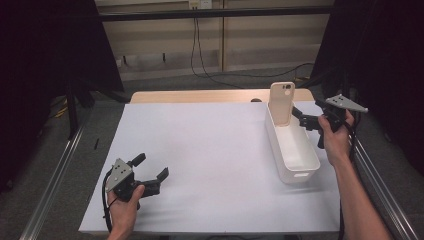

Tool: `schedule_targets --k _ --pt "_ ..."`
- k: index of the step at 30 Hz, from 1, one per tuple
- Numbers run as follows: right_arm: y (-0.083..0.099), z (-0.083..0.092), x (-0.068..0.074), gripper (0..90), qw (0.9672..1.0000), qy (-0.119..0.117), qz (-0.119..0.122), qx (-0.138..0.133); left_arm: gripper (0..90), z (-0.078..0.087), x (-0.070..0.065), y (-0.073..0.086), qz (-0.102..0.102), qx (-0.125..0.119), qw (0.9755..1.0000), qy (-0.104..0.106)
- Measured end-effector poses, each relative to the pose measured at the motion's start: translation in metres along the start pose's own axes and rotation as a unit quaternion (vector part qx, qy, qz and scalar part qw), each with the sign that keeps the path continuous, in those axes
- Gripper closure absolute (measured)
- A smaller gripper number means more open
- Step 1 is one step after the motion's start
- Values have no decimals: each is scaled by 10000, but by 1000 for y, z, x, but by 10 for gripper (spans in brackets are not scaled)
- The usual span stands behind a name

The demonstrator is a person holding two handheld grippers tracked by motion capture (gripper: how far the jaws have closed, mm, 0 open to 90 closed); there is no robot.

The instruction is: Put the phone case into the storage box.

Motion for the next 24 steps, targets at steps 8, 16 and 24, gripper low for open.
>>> schedule_targets --k 8,16,24 --pt "-1 18 7 4 9998 31 46 -189 44 7 8 -1 115 -61 9999 -27" --pt "9 39 12 1 9997 62 4 -231 44 9 7 1 79 -17 10000 -23" --pt "19 62 17 0 9992 12 -113 -376 44 11 1 1 10 6 10000 -41"
Point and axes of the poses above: each handheld gripper's, and its own axes: z roughly backward along the jaws, y roughly out of its underside, x roughly to its left, the point moved 9 cm from there along -z, roughly forward along the jaws, and after that the axes turned 9 degrees about x, right-handed, at the moved point
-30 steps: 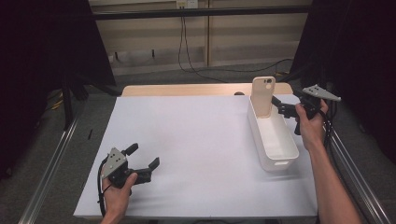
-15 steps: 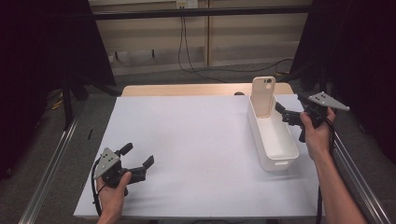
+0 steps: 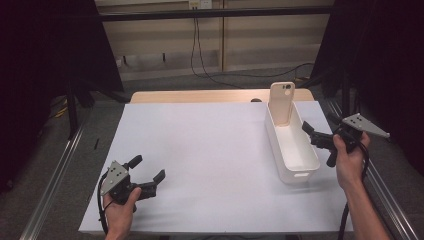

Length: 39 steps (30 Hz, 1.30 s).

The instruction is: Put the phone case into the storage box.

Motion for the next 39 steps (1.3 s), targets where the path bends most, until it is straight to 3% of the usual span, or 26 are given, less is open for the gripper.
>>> schedule_targets --k 9,22,39 --pt "15 22 14 0 9999 -36 86 105 43 1 -2 1 -80 18 10000 5" --pt "32 51 35 1 10000 -64 61 17 43 5 -3 0 -52 -40 10000 -37" --pt "62 77 48 4 10000 24 -6 81 43 10 -2 0 -60 -62 9999 -85"
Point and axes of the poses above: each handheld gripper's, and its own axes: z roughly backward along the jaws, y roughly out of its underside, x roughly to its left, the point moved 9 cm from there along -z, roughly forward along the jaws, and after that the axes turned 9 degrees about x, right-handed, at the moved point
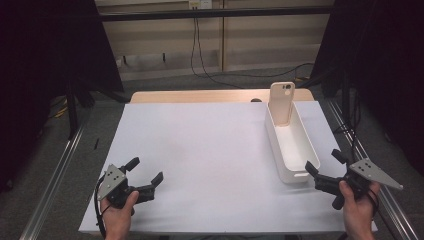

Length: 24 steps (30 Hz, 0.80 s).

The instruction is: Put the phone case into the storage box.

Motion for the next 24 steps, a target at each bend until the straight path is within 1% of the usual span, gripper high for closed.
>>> schedule_targets --k 5,7,8,12,14,15,18,20,21,22,23,24 --pt "12 7 1 6 10000 46 30 76 43 1 1 0 -2 -9 10000 -44" --pt "18 9 2 7 9999 54 -3 109 43 1 1 0 7 -10 10000 -53" --pt "20 11 2 6 9999 70 -18 107 43 1 2 0 30 -36 10000 -67" --pt "29 16 0 6 9998 177 -17 77 43 2 3 0 20 -4 10000 -88" --pt "33 18 -1 7 9997 212 -73 78 44 2 3 0 53 -15 9999 -104" --pt "35 20 -2 6 9996 236 -100 76 43 3 4 0 34 -10 9999 -111" --pt "37 22 -1 3 9998 181 -83 86 43 3 6 1 112 -10 9998 -153" --pt "38 22 -1 4 9997 177 -107 97 43 3 9 1 58 0 9998 -182" --pt "39 22 -1 3 9998 176 -96 98 43 3 9 0 59 -2 9998 -178" --pt "39 21 -1 3 9998 164 -78 109 43 4 10 0 108 -32 9998 -191" --pt "39 20 -1 4 9998 154 -78 117 43 4 11 0 68 -23 9997 -219" --pt "39 20 -1 3 9998 168 -73 112 43 4 12 0 77 -8 9997 -232"
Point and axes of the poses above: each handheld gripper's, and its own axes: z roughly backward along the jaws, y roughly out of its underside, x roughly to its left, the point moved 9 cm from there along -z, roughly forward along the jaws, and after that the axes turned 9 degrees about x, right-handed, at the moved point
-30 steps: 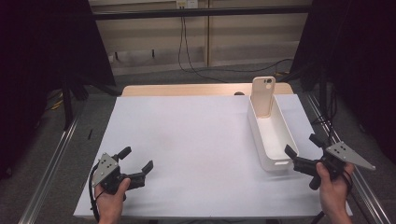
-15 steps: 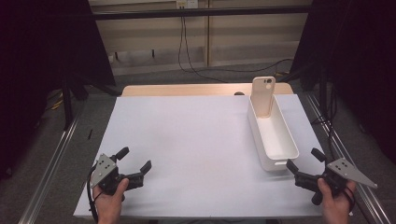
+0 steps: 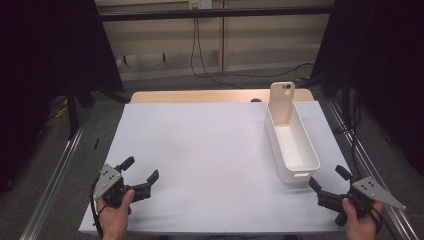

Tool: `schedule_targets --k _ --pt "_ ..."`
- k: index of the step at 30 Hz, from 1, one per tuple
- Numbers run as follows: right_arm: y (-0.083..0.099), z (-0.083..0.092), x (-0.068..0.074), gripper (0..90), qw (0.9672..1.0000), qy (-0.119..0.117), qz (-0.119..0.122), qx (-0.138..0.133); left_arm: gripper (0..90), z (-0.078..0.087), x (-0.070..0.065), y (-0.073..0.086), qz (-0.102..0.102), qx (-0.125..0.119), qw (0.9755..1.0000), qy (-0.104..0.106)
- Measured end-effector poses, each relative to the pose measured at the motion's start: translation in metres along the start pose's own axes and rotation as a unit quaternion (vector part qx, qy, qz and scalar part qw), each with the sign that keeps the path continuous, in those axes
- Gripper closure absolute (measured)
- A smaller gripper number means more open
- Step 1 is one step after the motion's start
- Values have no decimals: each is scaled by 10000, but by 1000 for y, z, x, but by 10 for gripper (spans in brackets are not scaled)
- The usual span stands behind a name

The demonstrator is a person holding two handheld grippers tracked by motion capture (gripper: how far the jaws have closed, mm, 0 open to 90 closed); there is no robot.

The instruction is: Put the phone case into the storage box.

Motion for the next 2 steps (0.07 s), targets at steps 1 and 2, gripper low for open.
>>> schedule_targets --k 1,2 --pt "0 -1 0 4 10000 -14 7 10 43 0 1 0 49 -16 10000 -5" --pt "0 -1 0 4 10000 -23 -7 7 43 0 2 1 43 0 10000 -28"
Point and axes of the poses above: each handheld gripper's, and its own axes: z roughly backward along the jaws, y roughly out of its underside, x roughly to its left, the point moved 9 cm from there along -z, roughly forward along the jaws, and after that the axes turned 9 degrees about x, right-handed, at the moved point
